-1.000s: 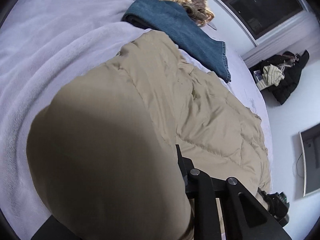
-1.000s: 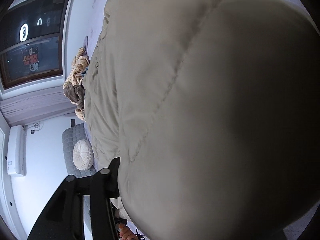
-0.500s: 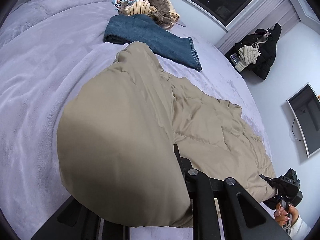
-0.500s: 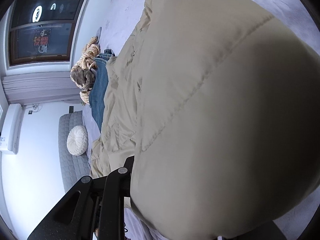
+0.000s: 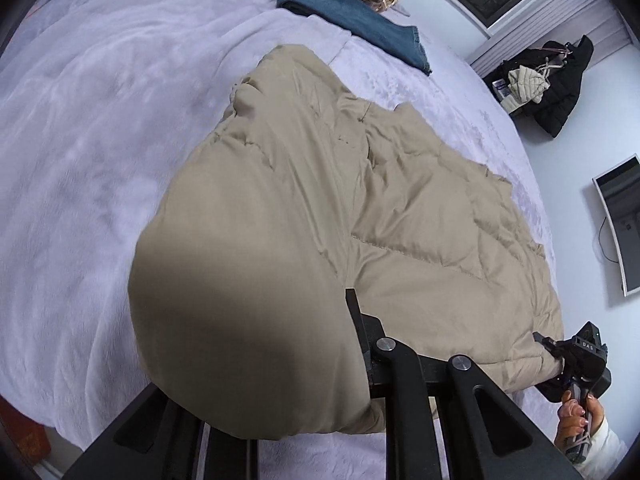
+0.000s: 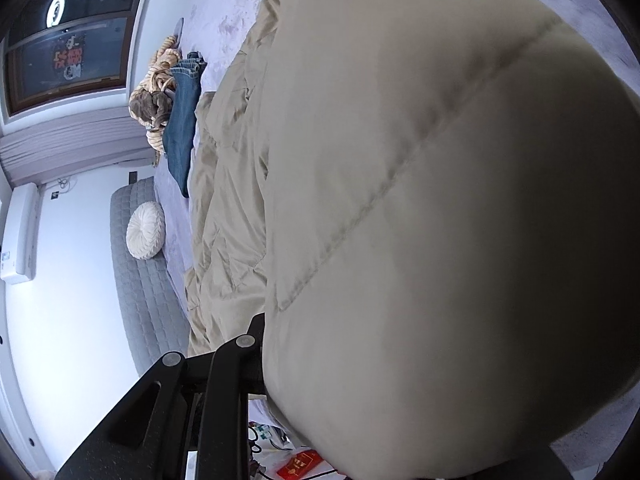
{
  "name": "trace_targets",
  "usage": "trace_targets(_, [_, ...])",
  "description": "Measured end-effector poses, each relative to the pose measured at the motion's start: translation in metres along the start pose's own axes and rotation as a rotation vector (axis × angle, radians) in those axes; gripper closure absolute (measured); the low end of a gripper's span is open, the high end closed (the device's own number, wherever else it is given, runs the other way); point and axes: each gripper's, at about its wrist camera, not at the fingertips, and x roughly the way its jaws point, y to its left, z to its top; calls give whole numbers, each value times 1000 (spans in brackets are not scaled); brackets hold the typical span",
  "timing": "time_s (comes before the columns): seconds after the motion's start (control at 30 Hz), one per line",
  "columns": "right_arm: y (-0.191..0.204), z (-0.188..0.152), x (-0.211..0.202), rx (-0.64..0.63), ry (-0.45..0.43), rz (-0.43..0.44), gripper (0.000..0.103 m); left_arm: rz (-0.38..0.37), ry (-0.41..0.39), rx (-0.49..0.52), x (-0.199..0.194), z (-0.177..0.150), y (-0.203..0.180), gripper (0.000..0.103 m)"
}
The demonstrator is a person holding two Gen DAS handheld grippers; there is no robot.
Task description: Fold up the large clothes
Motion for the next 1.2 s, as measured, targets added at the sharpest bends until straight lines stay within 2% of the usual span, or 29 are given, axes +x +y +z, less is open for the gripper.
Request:
trace_targets(0.07, [-6,0,-1,12,7,-16,74,33,21,-14,8,-11,6,80])
trace_targets(0.13, [-9,3,-1,10,10,-44,65,74,30,-37,10,-15,11,70])
trace_targets(0.2, [-8,3,-4,-14,17,-96,55,105,33,-38,5,-15,14,65])
trace_targets(0.33, [11,-5,-21,-109,45,-196,52,180,25,21,-25,-11,12,65])
trace_targets(0.43, [23,-11,-37,-167,80,-220,52,224,-6,36,-52,-7,12,65])
trace_targets(0.5, [24,-22,-44,-214,130,-209,51,243,-29,51,-64,0,8,65])
trace_targets(0.57, [36,-29,-49,-268,188,-141,53,279,-78,93,-73,12,-4,65])
trace_targets(0.63, [51,-38,-57,-341,218,-71,55,267,-111,124,-76,28,-15,65])
trace_targets(0.67, [65,-38,-56,-391,206,-71,55,245,-112,138,-74,37,-21,65])
trace_targets(0.7, [74,-36,-54,-421,188,-88,55,224,-100,160,-67,47,-27,65])
trace_targets(0.77, [82,-32,-43,-443,141,-149,55,232,-63,205,-47,59,-36,65])
trace_targets(0.83, [85,-25,-24,-441,89,-272,55,253,-24,241,-21,65,-37,65])
trace_targets(0.93, [71,-9,-2,-403,53,-412,55,312,72,205,17,62,-18,65])
trace_targets(1.03, [51,-8,-1,-359,27,-443,58,312,124,200,36,54,-2,65])
trace_targets(1.2, [60,-5,11,-345,12,-466,55,341,151,221,26,57,-8,64])
